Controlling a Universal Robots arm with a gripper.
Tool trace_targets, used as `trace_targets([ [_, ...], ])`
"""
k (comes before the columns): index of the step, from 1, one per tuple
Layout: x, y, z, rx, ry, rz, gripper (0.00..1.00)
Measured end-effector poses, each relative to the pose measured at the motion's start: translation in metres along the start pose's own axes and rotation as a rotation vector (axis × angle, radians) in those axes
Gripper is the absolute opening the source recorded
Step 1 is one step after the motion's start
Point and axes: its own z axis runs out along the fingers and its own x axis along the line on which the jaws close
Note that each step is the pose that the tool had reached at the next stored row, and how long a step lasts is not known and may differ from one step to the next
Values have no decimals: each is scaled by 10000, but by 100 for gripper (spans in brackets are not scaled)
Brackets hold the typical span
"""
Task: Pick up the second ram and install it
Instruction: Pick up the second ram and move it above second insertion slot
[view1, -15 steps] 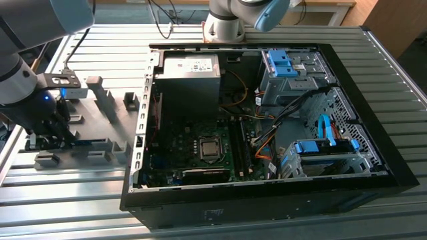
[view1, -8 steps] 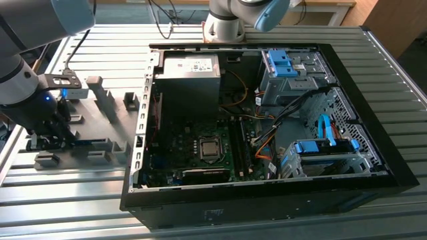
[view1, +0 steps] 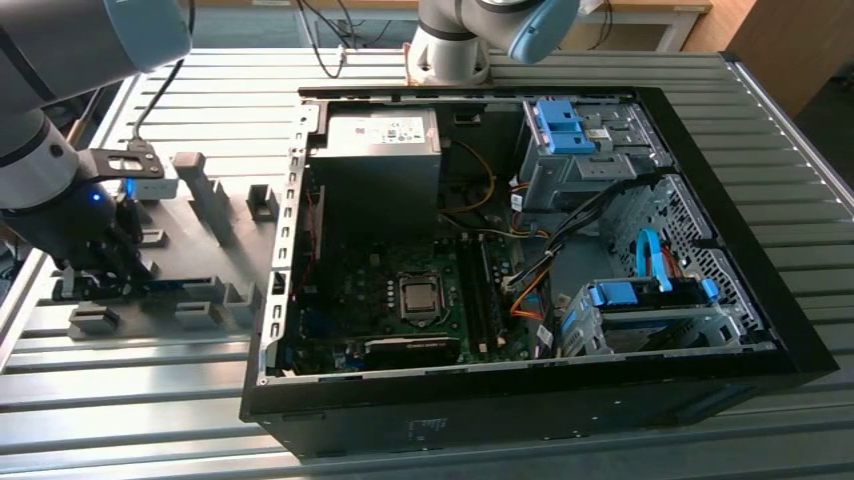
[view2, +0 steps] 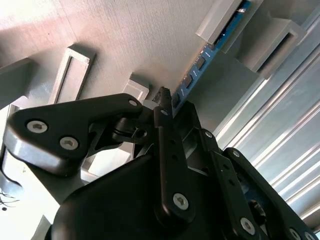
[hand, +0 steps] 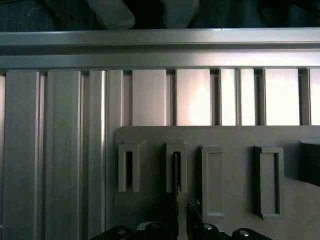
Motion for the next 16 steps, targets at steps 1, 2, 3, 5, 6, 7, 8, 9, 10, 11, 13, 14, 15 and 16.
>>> trace_targets([
  [1,0,0,1,-1,2,44,29],
  [2,0,0,2,-1,2,54,29],
  [3,0,0,3,-1,1,54,29],
  [5,0,0,8,1,-3,54,29],
  [6,0,0,12,2,-6,55,29],
  [7,0,0,16,1,-6,55,29],
  [8,0,0,19,0,-6,55,29],
  [9,0,0,23,0,-7,55,29],
  [10,0,0,25,-1,-6,55,29],
  [11,0,0,26,-1,-6,54,29],
  [13,0,0,27,-1,-6,54,29],
  [14,0,0,28,-1,-7,54,27],
  [15,0,0,28,0,-7,54,27],
  [16,0,0,28,0,-7,54,21],
])
